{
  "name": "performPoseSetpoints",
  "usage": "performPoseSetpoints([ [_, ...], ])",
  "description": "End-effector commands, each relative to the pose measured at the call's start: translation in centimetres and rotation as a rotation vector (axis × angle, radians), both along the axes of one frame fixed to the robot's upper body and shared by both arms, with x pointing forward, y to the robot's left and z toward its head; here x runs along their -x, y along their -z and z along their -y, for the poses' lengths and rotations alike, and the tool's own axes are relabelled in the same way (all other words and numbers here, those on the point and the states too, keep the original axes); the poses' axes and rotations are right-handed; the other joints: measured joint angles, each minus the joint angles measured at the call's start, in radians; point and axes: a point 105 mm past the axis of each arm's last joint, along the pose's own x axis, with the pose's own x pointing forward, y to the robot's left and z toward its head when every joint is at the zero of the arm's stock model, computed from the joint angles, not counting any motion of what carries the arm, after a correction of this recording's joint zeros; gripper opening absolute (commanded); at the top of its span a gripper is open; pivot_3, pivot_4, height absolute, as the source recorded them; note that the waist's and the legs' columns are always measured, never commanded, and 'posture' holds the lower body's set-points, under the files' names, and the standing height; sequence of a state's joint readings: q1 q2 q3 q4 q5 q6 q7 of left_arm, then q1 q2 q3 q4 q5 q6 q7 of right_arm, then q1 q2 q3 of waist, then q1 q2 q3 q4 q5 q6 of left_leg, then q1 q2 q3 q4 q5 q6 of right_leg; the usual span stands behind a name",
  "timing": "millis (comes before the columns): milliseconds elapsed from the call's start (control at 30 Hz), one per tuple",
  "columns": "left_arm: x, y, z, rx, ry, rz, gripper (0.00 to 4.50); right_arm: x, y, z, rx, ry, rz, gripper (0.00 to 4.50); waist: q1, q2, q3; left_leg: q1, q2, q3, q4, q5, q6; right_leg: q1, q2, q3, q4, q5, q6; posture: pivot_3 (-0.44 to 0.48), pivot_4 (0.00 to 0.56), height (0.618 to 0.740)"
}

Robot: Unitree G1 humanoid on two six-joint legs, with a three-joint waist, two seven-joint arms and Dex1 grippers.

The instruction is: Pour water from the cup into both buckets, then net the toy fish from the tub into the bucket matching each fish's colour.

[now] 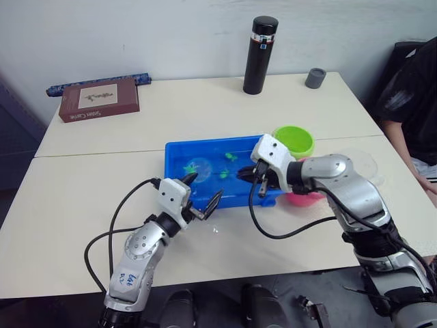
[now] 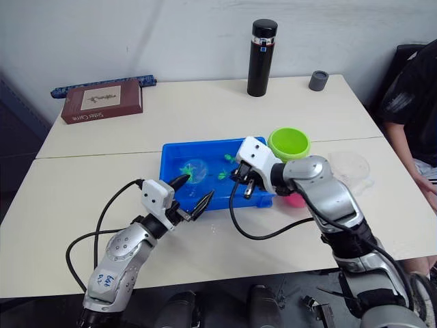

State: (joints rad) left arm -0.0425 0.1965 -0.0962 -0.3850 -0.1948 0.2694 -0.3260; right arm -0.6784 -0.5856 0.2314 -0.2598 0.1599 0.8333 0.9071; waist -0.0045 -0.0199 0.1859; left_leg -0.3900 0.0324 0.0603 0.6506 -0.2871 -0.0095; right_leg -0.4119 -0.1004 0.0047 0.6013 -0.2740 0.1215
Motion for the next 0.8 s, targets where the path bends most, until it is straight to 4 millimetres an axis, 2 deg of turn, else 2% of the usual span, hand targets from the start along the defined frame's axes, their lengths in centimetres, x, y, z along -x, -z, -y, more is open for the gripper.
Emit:
performPoseSetpoints([
  [33,0.2,-1.4,0.1,0.008,0.023,0.054,4.46,0.5,-1.8,1.0,-0.02,0.022,0.056,0.0,0.0,0.0,0.0,0.0,0.0,0.0,0.0,0.0,0.0,0.0,0.0,0.0,0.0,0.0,0.0,0.0,0.15,0.74],
  [300,0.3,-1.6,-0.6,-0.009,0.022,0.061,4.46,1.0,-3.6,3.6,-0.028,0.111,0.097,0.0,0.0,0.0,0.0,0.0,0.0,0.0,0.0,0.0,0.0,0.0,0.0,0.0,-0.001,0.0,0.0,0.0,0.15,0.74],
  [600,0.2,-1.7,-1.7,-0.037,-0.012,0.057,4.46,1.4,-6.4,7.2,-0.064,0.258,0.147,0.0,0.002,0.0,0.0,-0.001,0.0,0.0,0.0,0.0,0.0,0.0,0.0,0.0,-0.002,0.0,0.0,0.0,0.15,0.74],
  [800,0.0,-1.6,-2.3,-0.044,-0.035,0.05,4.46,1.4,-8.0,10.3,-0.051,0.375,0.197,0.0,0.002,0.0,0.0,0.0,0.0,0.0,-0.001,0.0,0.0,0.0,0.0,0.0,-0.002,0.0,0.0,0.0,0.15,0.74],
])
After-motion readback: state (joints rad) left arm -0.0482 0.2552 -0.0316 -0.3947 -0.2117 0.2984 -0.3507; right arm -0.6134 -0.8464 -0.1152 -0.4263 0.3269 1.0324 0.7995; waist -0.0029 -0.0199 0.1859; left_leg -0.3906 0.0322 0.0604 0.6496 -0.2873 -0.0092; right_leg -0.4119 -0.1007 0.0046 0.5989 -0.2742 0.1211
